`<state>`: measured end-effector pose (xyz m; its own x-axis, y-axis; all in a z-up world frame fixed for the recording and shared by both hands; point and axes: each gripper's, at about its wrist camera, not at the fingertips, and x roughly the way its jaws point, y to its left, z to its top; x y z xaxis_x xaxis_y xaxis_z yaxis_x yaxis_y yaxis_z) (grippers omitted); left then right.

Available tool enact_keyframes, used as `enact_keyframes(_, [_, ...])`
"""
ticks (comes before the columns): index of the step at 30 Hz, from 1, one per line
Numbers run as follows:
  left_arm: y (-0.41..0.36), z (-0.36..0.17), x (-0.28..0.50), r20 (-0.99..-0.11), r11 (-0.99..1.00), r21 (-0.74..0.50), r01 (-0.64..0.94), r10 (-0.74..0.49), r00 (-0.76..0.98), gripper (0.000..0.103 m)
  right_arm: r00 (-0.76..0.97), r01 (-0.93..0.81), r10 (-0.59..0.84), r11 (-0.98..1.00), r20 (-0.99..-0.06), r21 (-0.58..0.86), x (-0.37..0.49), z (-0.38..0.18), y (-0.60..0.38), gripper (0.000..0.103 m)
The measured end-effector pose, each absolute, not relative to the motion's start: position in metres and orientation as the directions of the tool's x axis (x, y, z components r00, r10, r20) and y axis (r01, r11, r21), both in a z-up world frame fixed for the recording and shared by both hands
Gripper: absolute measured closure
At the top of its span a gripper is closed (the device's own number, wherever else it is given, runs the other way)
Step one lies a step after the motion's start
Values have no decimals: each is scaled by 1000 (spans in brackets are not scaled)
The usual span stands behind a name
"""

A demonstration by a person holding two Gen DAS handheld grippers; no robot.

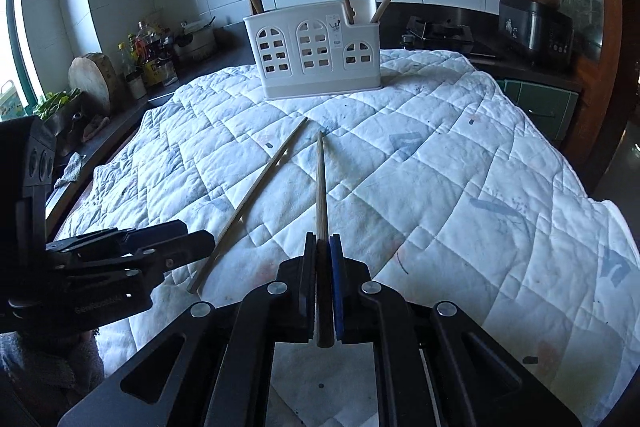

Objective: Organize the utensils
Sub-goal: 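Close the right gripper on a chopstick on the cloth while the left gripper moves back, then close the left gripper on the last chopstick while the right gripper lifts its chopstick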

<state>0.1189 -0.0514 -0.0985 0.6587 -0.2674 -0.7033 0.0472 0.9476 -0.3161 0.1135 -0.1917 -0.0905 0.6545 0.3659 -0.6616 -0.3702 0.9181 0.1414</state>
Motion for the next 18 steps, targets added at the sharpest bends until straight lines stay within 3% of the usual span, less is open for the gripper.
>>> enact_keyframes(2, [-55, -99, 121, -706, 950, -309, 48, -263, 658, 62, 659, -370, 370, 917, -654, 146, 114, -88, -195, 96])
enact_keyframes(3, [-57, -99, 122, -708, 949, -310, 57, -270, 652, 72, 661, -370, 372, 917, -652, 148, 114, -87, -197, 96])
enact_keyframes(4, [-59, -100, 124, -712, 950, -306, 59, -269, 649, 75, 663, -370, 372, 917, -650, 149, 114, -87, -198, 96])
enact_keyframes(9, [-63, -105, 131, -727, 952, -301, 52, -265, 633, 78, 667, -365, 376, 918, -643, 158, 116, -85, -204, 96])
enact_keyframes(18, [-63, -110, 138, -756, 960, -279, 20, -232, 612, 96, 674, -368, 382, 916, -632, 161, 114, -80, -207, 96])
